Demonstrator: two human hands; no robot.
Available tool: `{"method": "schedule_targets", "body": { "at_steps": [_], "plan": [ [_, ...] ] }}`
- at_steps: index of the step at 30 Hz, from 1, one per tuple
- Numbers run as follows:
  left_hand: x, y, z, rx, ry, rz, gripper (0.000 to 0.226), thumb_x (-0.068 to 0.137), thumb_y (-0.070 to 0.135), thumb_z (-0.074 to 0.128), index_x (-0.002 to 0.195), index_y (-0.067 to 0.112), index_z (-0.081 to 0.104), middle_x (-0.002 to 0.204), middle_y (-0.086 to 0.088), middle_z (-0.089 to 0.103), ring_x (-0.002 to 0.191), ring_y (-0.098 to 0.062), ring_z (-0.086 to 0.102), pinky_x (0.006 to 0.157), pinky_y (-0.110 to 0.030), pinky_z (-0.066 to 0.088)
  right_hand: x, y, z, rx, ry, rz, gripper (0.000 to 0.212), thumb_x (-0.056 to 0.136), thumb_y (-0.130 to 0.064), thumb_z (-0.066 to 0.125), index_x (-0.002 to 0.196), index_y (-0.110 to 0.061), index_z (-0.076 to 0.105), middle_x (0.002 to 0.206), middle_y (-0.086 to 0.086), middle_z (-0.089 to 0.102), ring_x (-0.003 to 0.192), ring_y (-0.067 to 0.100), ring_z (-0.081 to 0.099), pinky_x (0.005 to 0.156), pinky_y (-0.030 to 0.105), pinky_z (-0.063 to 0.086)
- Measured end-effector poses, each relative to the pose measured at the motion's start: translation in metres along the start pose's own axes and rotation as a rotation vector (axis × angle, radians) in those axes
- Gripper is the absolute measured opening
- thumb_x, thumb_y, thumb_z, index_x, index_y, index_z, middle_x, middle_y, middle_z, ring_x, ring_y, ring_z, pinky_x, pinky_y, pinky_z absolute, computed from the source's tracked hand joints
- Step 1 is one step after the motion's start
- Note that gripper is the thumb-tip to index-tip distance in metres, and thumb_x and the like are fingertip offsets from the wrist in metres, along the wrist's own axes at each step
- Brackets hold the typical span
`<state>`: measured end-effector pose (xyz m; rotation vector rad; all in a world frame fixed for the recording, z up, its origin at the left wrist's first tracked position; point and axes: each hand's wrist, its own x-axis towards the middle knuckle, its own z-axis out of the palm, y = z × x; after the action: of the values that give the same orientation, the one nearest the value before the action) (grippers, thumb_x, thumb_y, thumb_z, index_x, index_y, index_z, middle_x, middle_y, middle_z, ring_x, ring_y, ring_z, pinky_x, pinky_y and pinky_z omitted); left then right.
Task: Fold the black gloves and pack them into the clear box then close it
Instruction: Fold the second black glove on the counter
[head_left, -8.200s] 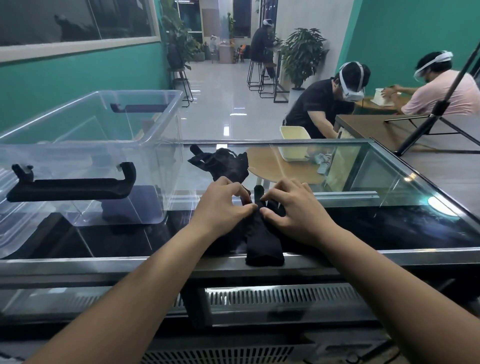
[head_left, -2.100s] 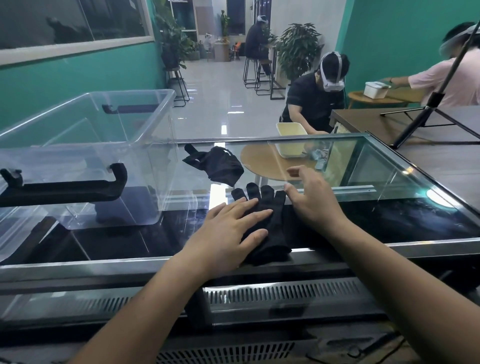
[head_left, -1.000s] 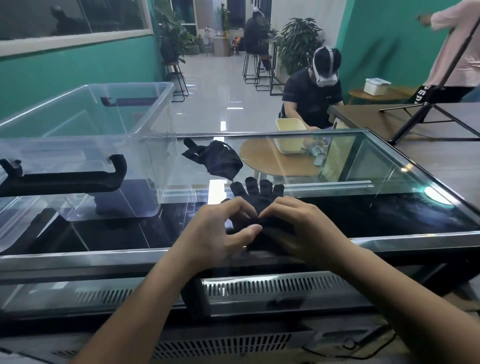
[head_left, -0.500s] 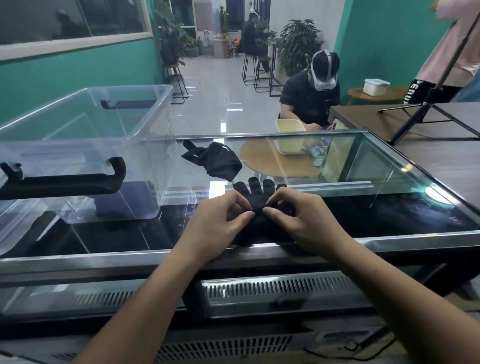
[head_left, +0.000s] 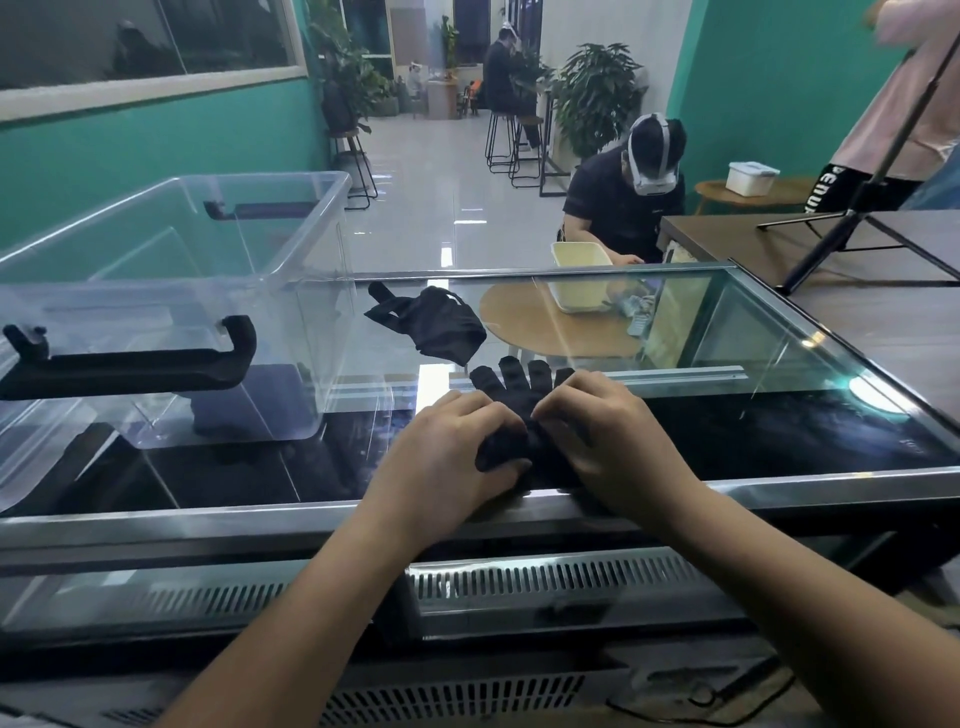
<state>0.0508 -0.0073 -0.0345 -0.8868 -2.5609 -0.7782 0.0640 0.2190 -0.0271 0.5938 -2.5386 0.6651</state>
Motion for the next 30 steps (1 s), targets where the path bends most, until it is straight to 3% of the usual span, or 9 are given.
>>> {"method": "schedule_targets", "body": {
  "at_steps": [6, 9, 14, 17, 19, 23, 26, 30],
  "plan": [
    [-0.002, 0.001, 0.000, 0.053, 0.056, -0.007, 0.024, 0.081, 0.034, 0.080, 0.104, 0.028, 0.073, 0.098, 0.013, 0.068, 0.090, -0.013, 0.062, 0.077, -0.033, 0.054, 0.001, -0.004, -0.006, 0.011, -0.161, -0.092, 0.022, 0.092, -0.036, 0.070, 0.109, -0.022, 0.068, 0.105, -0.007, 0.058, 0.098, 0.016, 0.055, 0.088, 0.029, 0.046],
    [-0.004, 0.001, -0.001, 0.039, 0.062, -0.057, 0.021, 0.082, 0.030, 0.074, 0.102, 0.028, 0.069, 0.097, 0.014, 0.067, 0.092, -0.013, 0.060, 0.080, -0.034, 0.053, 0.003, -0.006, -0.003, 0.006, -0.184, -0.113, 0.024, 0.089, -0.031, 0.073, 0.111, -0.022, 0.067, 0.105, -0.007, 0.058, 0.097, 0.016, 0.054, 0.086, 0.029, 0.047],
    [0.000, -0.003, -0.007, -0.159, -0.001, -0.226, 0.006, 0.095, 0.031, 0.064, 0.101, 0.031, 0.063, 0.091, 0.011, 0.068, 0.088, -0.009, 0.063, 0.080, -0.031, 0.053, 0.007, -0.001, -0.002, 0.126, -0.157, 0.000, 0.019, 0.094, -0.030, 0.074, 0.112, -0.025, 0.069, 0.098, -0.011, 0.066, 0.089, 0.008, 0.060, 0.079, 0.029, 0.051],
    [0.006, -0.004, -0.010, -0.251, -0.016, -0.327, 0.005, 0.100, 0.028, 0.063, 0.104, 0.032, 0.065, 0.088, 0.009, 0.072, 0.082, -0.004, 0.063, 0.074, -0.022, 0.047, 0.008, -0.002, -0.005, 0.232, -0.129, 0.119, 0.017, 0.097, -0.032, 0.075, 0.113, -0.028, 0.070, 0.091, -0.013, 0.072, 0.080, 0.002, 0.066, 0.072, 0.020, 0.052],
    [0.008, -0.006, -0.010, -0.278, -0.016, -0.367, 0.006, 0.101, 0.031, 0.061, 0.105, 0.033, 0.066, 0.090, 0.009, 0.074, 0.082, -0.004, 0.064, 0.074, -0.023, 0.049, 0.008, -0.002, -0.005, 0.256, -0.107, 0.167, 0.014, 0.098, -0.033, 0.074, 0.111, -0.028, 0.070, 0.087, -0.013, 0.072, 0.076, -0.001, 0.066, 0.066, 0.014, 0.049],
    [0.013, -0.006, -0.006, -0.248, 0.002, -0.386, 0.005, 0.102, 0.035, 0.060, 0.103, 0.034, 0.065, 0.086, 0.007, 0.073, 0.080, -0.011, 0.067, 0.075, -0.035, 0.055, 0.012, -0.002, -0.001, 0.167, -0.068, 0.194, 0.013, 0.098, -0.037, 0.072, 0.105, -0.026, 0.073, 0.090, -0.012, 0.072, 0.084, 0.004, 0.063, 0.075, 0.022, 0.047],
    [0.018, -0.007, -0.002, -0.209, 0.060, -0.379, 0.004, 0.100, 0.037, 0.065, 0.099, 0.033, 0.065, 0.081, 0.010, 0.071, 0.078, -0.009, 0.067, 0.074, -0.037, 0.056, 0.015, 0.000, 0.003, 0.092, -0.052, 0.221, 0.016, 0.098, -0.037, 0.071, 0.097, -0.021, 0.076, 0.090, -0.008, 0.072, 0.090, 0.012, 0.061, 0.079, 0.030, 0.043],
    [0.021, -0.008, 0.004, -0.106, 0.127, -0.344, 0.012, 0.097, 0.038, 0.071, 0.095, 0.029, 0.064, 0.079, 0.011, 0.067, 0.077, -0.010, 0.065, 0.072, -0.037, 0.055, 0.017, 0.004, 0.007, 0.057, -0.011, 0.237, 0.015, 0.095, -0.037, 0.074, 0.092, -0.023, 0.072, 0.088, -0.009, 0.059, 0.085, 0.011, 0.059, 0.077, 0.029, 0.045]
  ]
}}
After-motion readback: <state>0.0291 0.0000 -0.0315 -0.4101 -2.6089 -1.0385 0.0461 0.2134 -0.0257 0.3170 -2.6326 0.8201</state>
